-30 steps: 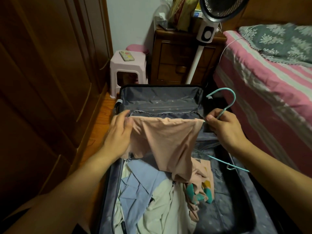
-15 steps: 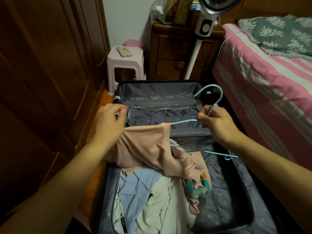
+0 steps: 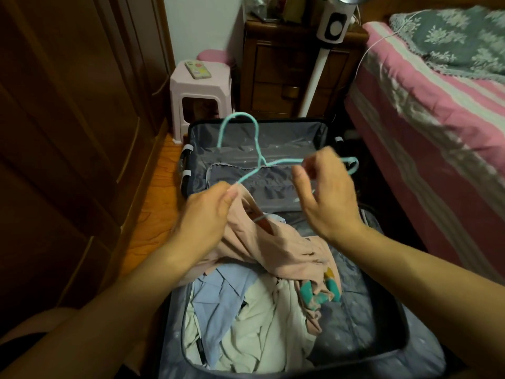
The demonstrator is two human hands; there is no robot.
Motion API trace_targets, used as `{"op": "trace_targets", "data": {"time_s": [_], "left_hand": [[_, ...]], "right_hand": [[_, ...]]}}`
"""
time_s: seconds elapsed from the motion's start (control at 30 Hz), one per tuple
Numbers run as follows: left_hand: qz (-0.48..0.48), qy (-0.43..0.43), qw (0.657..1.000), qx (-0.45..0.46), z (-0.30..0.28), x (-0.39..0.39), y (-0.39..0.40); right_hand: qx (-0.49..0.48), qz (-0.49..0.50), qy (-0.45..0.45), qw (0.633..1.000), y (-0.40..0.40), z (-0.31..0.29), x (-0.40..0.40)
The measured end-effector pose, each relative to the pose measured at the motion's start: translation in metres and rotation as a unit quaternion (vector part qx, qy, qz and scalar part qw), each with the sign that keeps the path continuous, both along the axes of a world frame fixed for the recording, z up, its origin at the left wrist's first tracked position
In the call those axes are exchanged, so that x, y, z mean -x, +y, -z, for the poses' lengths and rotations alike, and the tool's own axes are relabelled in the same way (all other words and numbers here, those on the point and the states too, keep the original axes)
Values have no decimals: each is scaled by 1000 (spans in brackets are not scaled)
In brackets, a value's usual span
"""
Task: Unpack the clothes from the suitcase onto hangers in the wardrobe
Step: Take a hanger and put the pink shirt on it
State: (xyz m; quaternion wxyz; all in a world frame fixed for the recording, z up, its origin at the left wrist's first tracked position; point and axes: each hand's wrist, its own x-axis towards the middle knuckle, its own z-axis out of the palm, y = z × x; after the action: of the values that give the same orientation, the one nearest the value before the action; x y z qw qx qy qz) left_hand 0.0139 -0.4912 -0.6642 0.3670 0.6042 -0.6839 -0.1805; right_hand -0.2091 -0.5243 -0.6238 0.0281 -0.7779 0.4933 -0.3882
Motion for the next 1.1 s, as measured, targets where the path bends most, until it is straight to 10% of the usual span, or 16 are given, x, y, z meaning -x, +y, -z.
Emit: {"op": "trace_targets", "data": {"time_s": [0.13,0.3,0.53,1.1], "left_hand": [[-16,60,998,14,-11,-9,6],[39,93,994,29,-21,-12,11],[-47,153,987,21,-15,-50,1],[26,-115,993,15,-6,-89,-11]], "right_hand": [[-253,-137,139,947,16,39,-6],[-326,-203,99,918,15,51,-31],[-270,-150,503,807,-11,65,25],[25,-45,388,920,-40,-20,130]]}}
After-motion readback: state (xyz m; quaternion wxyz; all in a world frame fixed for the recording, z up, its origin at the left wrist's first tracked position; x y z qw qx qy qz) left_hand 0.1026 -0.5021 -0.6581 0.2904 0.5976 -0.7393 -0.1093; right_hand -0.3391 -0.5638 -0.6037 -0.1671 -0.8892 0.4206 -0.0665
